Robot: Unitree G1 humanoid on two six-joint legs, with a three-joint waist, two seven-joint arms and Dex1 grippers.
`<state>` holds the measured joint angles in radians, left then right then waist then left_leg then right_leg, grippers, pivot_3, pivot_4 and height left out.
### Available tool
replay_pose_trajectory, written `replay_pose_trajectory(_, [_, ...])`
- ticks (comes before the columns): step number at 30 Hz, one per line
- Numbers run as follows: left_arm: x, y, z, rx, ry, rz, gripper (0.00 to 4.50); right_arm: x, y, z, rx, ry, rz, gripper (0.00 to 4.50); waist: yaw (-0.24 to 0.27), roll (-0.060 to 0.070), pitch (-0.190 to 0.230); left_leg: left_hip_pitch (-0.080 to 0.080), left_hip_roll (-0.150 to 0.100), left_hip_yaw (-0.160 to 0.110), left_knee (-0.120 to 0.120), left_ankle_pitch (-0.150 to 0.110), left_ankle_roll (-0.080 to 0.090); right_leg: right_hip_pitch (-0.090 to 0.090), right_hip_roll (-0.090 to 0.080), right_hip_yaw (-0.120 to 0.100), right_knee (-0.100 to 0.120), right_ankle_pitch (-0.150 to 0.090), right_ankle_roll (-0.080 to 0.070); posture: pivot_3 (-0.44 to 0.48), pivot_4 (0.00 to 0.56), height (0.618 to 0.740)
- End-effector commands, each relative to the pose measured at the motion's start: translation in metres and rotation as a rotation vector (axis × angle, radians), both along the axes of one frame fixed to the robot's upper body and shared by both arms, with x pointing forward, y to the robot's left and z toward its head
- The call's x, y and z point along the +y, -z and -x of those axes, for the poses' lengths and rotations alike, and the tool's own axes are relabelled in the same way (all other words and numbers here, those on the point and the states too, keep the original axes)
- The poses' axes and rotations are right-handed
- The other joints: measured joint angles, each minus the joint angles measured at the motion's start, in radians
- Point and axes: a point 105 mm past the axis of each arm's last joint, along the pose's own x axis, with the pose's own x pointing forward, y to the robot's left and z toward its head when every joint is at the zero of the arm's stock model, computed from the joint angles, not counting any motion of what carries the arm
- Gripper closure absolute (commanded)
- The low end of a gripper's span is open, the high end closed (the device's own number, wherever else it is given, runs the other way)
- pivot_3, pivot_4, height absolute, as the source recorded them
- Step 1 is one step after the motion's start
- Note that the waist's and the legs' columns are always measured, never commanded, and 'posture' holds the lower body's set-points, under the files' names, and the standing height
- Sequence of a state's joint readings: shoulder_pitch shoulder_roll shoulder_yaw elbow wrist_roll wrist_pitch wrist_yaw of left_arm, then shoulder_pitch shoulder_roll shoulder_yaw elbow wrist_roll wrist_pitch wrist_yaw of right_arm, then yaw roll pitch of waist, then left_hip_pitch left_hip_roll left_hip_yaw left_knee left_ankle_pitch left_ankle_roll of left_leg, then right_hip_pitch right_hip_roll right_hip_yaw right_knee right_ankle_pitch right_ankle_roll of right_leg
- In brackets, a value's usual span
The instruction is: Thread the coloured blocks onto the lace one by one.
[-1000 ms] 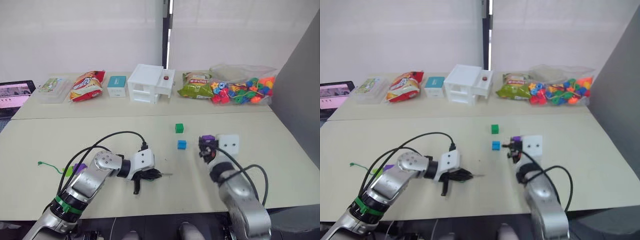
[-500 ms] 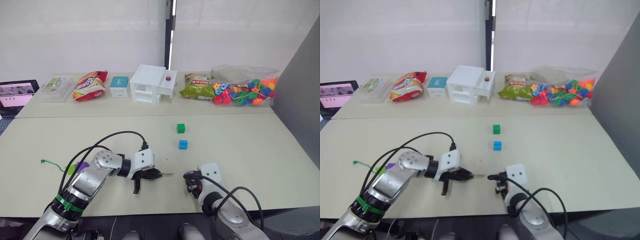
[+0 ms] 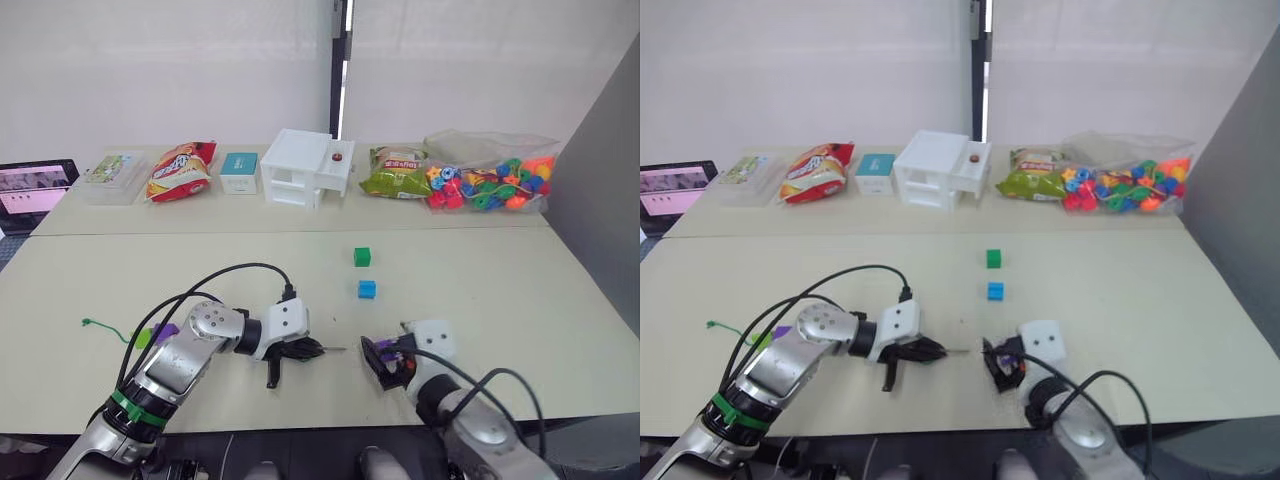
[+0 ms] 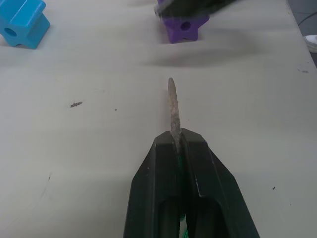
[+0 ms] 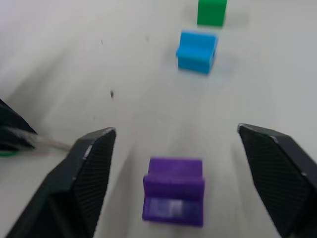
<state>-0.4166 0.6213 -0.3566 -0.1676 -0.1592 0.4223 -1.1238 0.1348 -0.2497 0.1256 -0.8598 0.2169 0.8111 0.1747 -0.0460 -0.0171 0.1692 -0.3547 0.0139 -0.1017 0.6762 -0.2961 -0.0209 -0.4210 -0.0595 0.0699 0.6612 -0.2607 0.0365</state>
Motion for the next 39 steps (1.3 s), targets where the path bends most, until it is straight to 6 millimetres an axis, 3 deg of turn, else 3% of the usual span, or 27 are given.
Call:
replay_pose_trajectory(1, [-0.002, -0.007, 0.003, -0.026, 0.013, 0.016, 4.5, 0.008, -0.027, 0.009, -0.068, -0.25, 0.016, 0.05, 0.001, 0.0, 0.0, 0.0, 0.0, 0.0, 0.0, 0.0, 0.0, 0.0, 0.0, 0.0, 0.0, 0.0, 0.0, 0.0, 0.15, 0.74])
replay_pose_trajectory(3, [-0.003, -0.008, 0.004, -0.027, 0.012, 0.02, 4.5, 0.014, -0.031, 0.022, -0.01, -0.511, 0.029, 0.05, 0.001, -0.001, 0.0, 0.0, 0.0, 0.0, 0.001, 0.0, 0.0, 0.001, 0.0, 0.0, 0.0, 0.0, 0.0, 0.0, 0.15, 0.74])
replay_pose_trajectory(6, [-0.003, -0.008, 0.005, -0.03, 0.013, 0.02, 4.5, 0.004, -0.029, 0.029, 0.091, -0.756, 0.141, 0.05, 0.003, -0.001, 0.0, 0.0, 0.0, 0.0, 0.0, 0.0, 0.0, 0.002, 0.0, -0.001, -0.002, 0.0, 0.0, 0.0, 0.15, 0.74])
replay_pose_trajectory(11, [-0.003, -0.009, 0.009, -0.032, 0.018, 0.02, 4.5, -0.017, -0.02, 0.005, 0.127, -0.958, 0.405, 0.05, 0.0, -0.001, 0.001, 0.001, 0.0, 0.001, 0.001, 0.0, 0.0, 0.004, 0.0, -0.001, -0.005, 0.0, 0.0, 0.0, 0.15, 0.74])
replay_pose_trajectory(17, [-0.001, -0.008, 0.013, -0.027, 0.003, 0.017, 4.5, -0.026, 0.003, -0.026, 0.078, -1.116, 0.635, 0.05, 0.003, -0.001, 0.001, 0.0, 0.0, 0.001, 0.001, 0.0, 0.0, 0.003, 0.0, -0.001, -0.005, 0.0, 0.0, 0.0, 0.15, 0.74])
replay_pose_trajectory(26, [0.0, -0.01, 0.015, -0.026, -0.009, 0.013, 4.5, -0.028, 0.017, -0.045, 0.08, -1.222, 0.719, 0.05, 0.006, -0.001, 0.001, -0.001, 0.0, 0.001, 0.002, 0.0, 0.0, 0.001, -0.001, 0.0, -0.003, 0.0, 0.0, 0.0, 0.15, 0.74])
replay_pose_trajectory(29, [0.0, -0.011, 0.015, -0.028, -0.012, 0.014, 4.5, -0.028, 0.019, -0.047, 0.079, -1.229, 0.719, 0.83, 0.006, -0.001, 0.001, -0.001, 0.0, 0.001, 0.002, 0.0, 0.0, 0.001, -0.001, 0.0, -0.003, 0.0, 0.0, 0.0, 0.15, 0.74])
replay_pose_trajectory(36, [-0.002, -0.013, 0.017, -0.03, -0.012, 0.016, 4.5, -0.024, 0.019, -0.053, 0.056, -1.188, 0.677, 3.15, 0.003, -0.001, 0.001, 0.0, 0.0, 0.001, 0.002, 0.0, 0.0, 0.001, -0.001, 0.0, 0.001, 0.0, 0.0, 0.0, 0.15, 0.74])
replay_pose_trajectory(39, [-0.006, -0.015, 0.016, -0.034, -0.006, 0.018, 4.5, -0.018, 0.014, -0.051, 0.063, -1.155, 0.625, 3.15, 0.004, -0.001, 0.001, 0.0, 0.0, 0.001, 0.002, 0.0, 0.0, 0.001, -0.001, 0.0, 0.001, 0.0, 0.0, 0.0, 0.15, 0.74])
